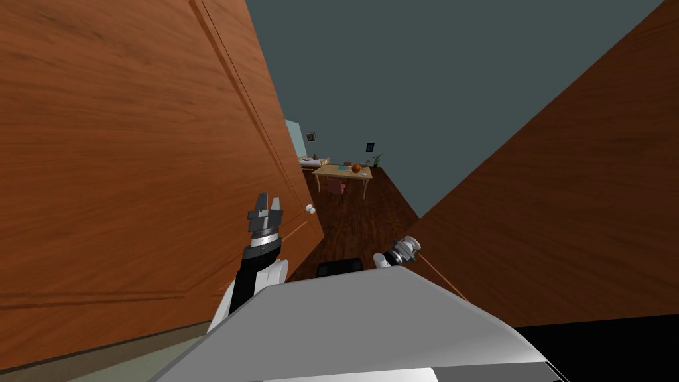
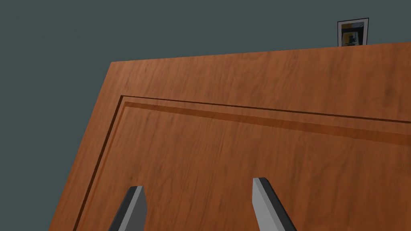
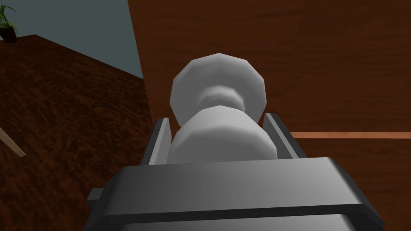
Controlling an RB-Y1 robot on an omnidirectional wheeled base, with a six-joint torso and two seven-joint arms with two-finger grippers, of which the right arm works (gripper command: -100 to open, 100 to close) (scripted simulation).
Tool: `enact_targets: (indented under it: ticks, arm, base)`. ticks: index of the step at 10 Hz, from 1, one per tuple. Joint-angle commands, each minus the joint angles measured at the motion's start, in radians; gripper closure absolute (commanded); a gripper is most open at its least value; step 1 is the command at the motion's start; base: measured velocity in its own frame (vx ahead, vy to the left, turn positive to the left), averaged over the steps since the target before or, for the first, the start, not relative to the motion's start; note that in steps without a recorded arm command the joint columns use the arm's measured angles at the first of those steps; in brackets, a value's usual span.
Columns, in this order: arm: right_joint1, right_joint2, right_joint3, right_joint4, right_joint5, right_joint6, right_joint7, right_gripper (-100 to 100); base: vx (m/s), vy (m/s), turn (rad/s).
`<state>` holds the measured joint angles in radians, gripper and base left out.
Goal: Push the door open
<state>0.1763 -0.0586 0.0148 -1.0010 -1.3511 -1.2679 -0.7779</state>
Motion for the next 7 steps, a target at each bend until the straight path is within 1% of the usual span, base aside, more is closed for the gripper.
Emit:
enact_targets:
  ticks: [1,3,5,6,7]
  arm:
    - [0.007,-0.005,-0.023,-0.002,-0.017,-0.018,0.0,100]
    - [0.01,0.002,-0.038,-0.004,-0.034,-0.028,0.003,100]
    - [0.013,0.011,-0.053,-0.006,-0.05,-0.038,0.006,100]
    - [0.009,0.008,-0.048,-0.003,-0.047,-0.028,0.008,100]
    - [0.017,-0.004,-0.065,-0.005,-0.073,-0.046,0.008,100]
  base:
    - [0.183,-0.119,-0.053]
    - [0.151,-0.126,-0.054]
    - [0.172,-0.093,-0.072]
    - [0.073,-0.044,-0.026]
    - [0.098,-0.096,-0.029]
